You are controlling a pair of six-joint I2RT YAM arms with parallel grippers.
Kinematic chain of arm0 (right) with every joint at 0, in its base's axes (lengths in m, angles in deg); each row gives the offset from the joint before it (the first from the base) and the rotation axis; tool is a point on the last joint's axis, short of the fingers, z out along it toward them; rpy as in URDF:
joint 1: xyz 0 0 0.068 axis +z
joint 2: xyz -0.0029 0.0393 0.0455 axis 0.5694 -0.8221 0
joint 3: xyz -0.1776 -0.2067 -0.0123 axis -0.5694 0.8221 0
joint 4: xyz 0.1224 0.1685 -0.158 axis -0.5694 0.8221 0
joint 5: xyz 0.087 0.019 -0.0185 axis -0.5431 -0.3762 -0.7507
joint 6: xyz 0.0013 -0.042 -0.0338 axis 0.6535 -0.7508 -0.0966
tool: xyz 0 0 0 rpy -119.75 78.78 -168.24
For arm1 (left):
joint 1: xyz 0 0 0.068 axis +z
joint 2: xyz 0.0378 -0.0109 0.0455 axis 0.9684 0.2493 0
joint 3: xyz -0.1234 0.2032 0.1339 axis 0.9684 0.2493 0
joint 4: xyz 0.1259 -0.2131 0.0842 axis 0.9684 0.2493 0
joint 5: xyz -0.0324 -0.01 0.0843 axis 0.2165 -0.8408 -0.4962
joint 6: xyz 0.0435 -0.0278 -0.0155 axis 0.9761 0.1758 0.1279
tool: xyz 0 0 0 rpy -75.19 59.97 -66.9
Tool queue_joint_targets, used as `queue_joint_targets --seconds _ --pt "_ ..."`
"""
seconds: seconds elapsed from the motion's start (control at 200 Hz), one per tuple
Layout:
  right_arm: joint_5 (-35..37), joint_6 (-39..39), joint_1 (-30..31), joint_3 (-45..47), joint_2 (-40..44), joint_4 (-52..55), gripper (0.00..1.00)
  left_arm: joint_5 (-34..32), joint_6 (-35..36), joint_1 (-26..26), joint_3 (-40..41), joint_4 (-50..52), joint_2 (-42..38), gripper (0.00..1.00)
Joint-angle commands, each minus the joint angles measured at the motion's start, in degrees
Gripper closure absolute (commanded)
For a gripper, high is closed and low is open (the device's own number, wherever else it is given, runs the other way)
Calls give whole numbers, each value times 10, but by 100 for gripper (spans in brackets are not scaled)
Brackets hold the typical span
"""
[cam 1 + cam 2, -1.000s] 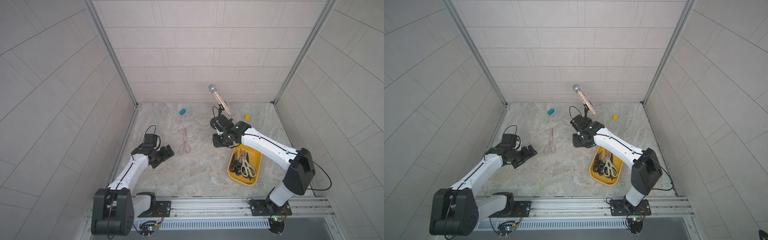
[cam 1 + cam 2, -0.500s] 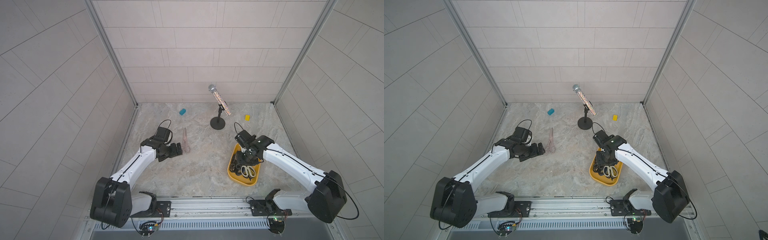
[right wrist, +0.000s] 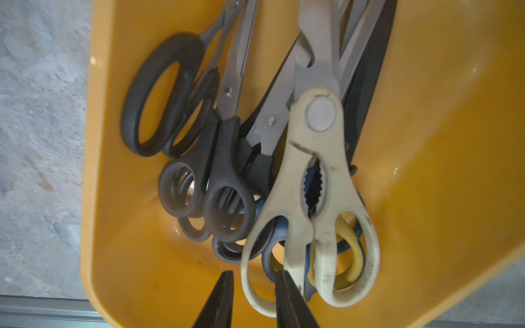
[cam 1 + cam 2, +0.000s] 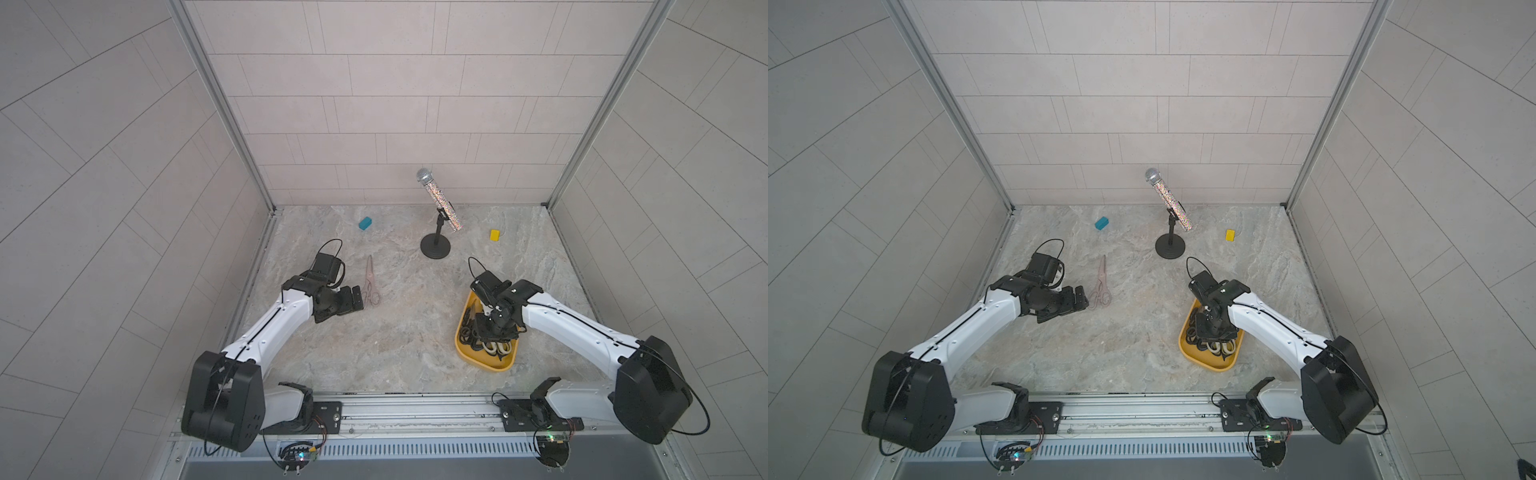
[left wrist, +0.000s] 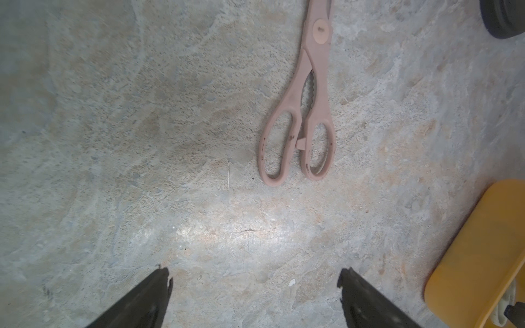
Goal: Take the scissors out of the storage box
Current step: Pick up the scissors from the storage box.
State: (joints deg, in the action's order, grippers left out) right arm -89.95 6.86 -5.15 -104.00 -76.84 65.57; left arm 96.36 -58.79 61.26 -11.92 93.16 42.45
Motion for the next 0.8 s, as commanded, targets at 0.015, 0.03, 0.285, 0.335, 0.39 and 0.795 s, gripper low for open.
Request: queue_joint_targets --seconds 0.015,0.03,0.285,0.335,0.39,0.795 --pt "-6 -3 -1 11 -9 -17 71 -20 -4 -3 11 17 -17 0" --pt "-6 -4 -1 13 -9 -18 71 -21 -5 -3 11 17 -19 0" --pt "1 4 -1 34 -23 -33 77 -29 -8 -3 14 19 -32 0" --pt "2 4 -1 36 -23 -34 80 -29 -8 -2 16 18 -32 0" --pt "3 5 -1 38 -22 -34 83 -28 -10 -2 18 17 -31 0" --pt "9 8 -1 1 1 11 100 -22 -16 -2 17 8 -27 0"
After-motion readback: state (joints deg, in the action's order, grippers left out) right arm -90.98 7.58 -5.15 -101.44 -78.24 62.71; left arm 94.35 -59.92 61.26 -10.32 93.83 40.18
